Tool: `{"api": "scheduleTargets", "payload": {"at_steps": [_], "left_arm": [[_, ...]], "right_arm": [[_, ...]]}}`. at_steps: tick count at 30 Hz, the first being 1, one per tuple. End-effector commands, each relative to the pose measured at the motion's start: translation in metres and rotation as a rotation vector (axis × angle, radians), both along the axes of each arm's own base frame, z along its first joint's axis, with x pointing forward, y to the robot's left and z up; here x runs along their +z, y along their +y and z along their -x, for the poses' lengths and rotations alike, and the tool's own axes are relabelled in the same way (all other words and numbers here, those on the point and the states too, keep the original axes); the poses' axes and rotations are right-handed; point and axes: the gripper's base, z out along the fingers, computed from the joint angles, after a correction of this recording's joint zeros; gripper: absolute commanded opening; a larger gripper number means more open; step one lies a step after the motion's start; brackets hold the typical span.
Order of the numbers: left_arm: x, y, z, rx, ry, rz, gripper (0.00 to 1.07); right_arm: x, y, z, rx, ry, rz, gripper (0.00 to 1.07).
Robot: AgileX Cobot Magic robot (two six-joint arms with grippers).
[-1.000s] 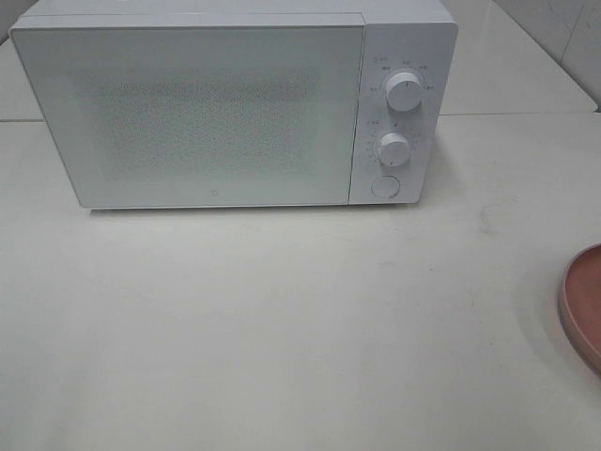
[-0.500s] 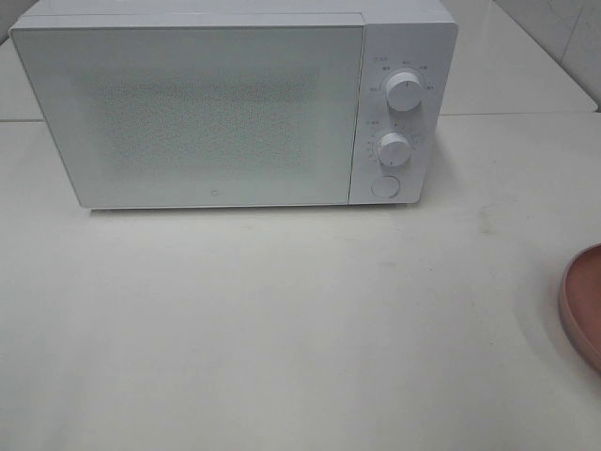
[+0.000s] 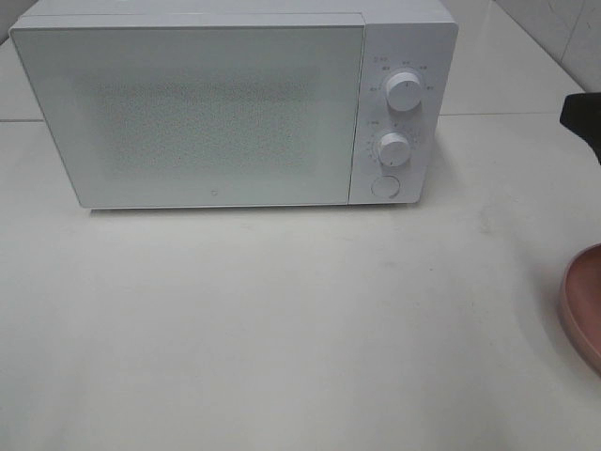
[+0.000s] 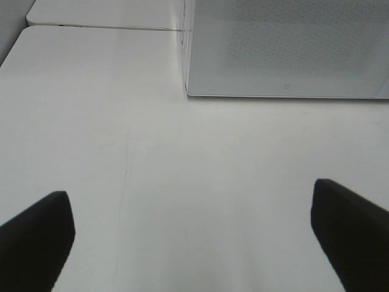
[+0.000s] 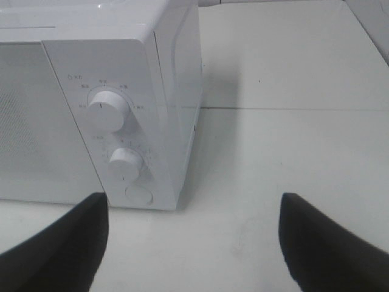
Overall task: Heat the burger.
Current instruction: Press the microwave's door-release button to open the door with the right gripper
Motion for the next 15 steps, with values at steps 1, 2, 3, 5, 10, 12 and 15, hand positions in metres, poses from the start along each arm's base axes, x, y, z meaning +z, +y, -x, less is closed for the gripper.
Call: {"api": "scheduleTargets", "payload": {"at_steps": [1, 2, 3, 5, 10, 12, 15], "left_arm": [[-0.001, 0.0, 0.002, 0.001, -0.016, 0.002, 0.98], [-0.001, 0.0, 0.002, 0.001, -0.016, 0.002, 0.98], [-0.001, 0.0, 0.002, 0.001, -0.016, 0.002, 0.98], [-0.001, 0.0, 0.002, 0.001, -0.016, 0.002, 0.98], [-0.001, 0.0, 0.002, 0.001, -0.016, 0.002, 0.98], [-0.001, 0.0, 0.002, 0.001, -0.016, 0.002, 0.98], [-0.001, 0.0, 0.002, 0.001, -0.016, 0.002, 0.98]], "right_arm": [[-0.001, 0.002, -0.016, -0.002, -0.082, -0.003, 0.75], [-0.001, 0.002, -0.016, -0.002, -0.082, -0.003, 0.75], [-0.004, 0.003, -0.023, 0.008, -0.098, 0.013, 0.75], [-0.006, 0.004, -0.027, 0.009, -0.103, 0.014, 0.75], [-0.027, 0.006, -0.045, 0.024, -0.16, 0.058, 0.75], [-0.03, 0.006, -0.046, 0.018, -0.179, 0.056, 0.75], [-0.04, 0.004, -0.048, -0.013, -0.187, 0.043, 0.75]]}}
